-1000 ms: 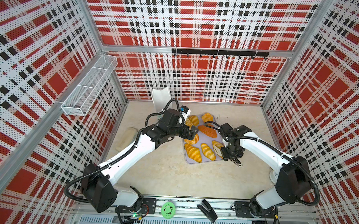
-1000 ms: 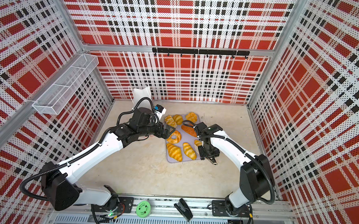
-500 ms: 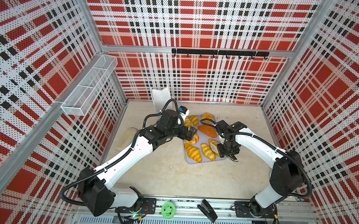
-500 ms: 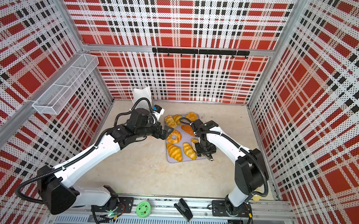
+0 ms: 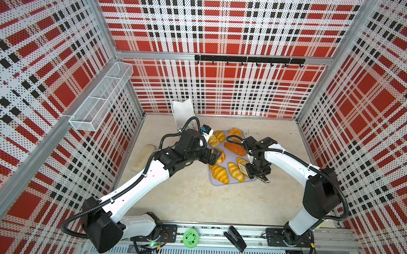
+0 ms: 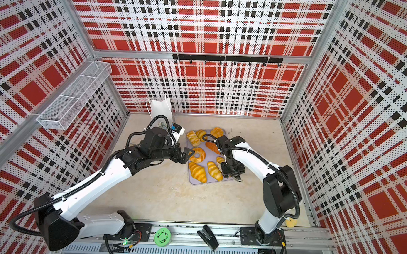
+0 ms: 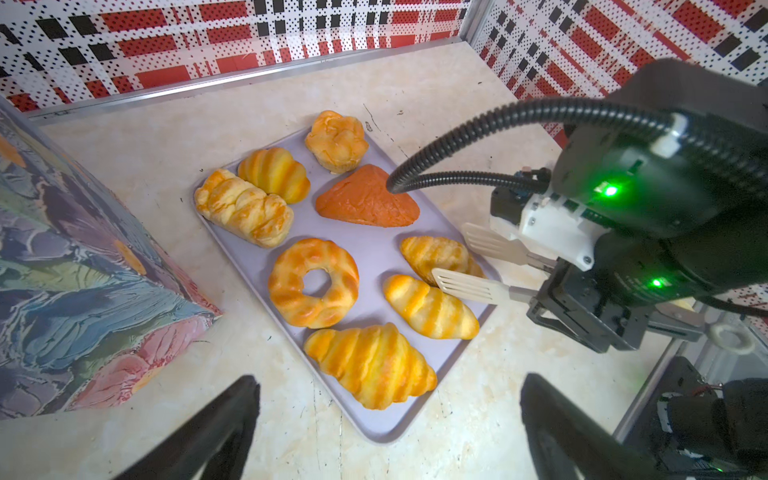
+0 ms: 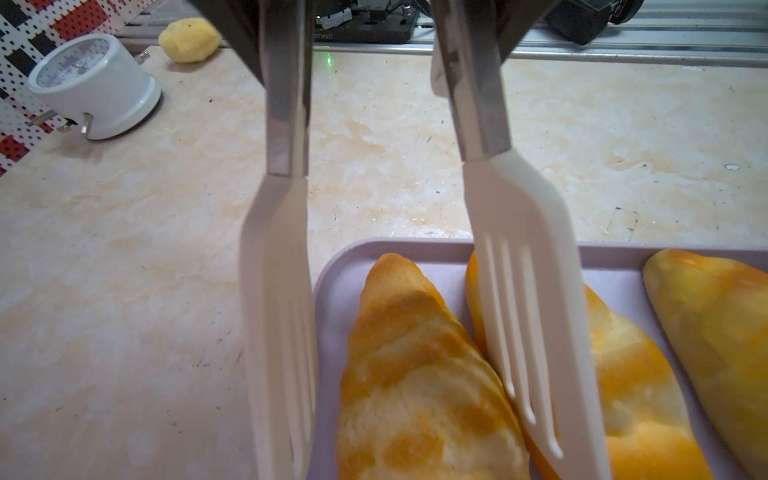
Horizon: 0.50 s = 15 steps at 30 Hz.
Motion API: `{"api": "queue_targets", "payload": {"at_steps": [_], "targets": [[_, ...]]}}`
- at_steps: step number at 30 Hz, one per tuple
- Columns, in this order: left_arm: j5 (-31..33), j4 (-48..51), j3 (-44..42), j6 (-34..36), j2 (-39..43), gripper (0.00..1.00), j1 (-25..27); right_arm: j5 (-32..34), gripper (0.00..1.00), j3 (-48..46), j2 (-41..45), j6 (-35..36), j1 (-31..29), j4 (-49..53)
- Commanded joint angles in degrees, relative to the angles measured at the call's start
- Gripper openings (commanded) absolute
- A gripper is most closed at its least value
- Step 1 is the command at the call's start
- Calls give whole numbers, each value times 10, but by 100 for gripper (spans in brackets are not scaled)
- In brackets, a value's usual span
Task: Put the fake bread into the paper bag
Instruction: 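Close the tongs on a croissant with the right gripper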
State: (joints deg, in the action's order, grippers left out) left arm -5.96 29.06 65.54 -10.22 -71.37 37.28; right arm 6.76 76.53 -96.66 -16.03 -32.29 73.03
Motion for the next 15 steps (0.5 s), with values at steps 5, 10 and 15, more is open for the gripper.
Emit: {"api": "queue_targets", "payload": {"at_steps": [5, 10, 15], "targets": [[17, 10, -13, -3, 20, 99, 6, 3, 59, 23, -13, 16, -3, 5], [24, 11, -12, -2, 22, 99, 6, 7, 57, 20, -14, 20, -3, 9], [30, 17, -8, 3, 24, 99, 7, 9, 50, 25, -14, 24, -4, 19]]}}
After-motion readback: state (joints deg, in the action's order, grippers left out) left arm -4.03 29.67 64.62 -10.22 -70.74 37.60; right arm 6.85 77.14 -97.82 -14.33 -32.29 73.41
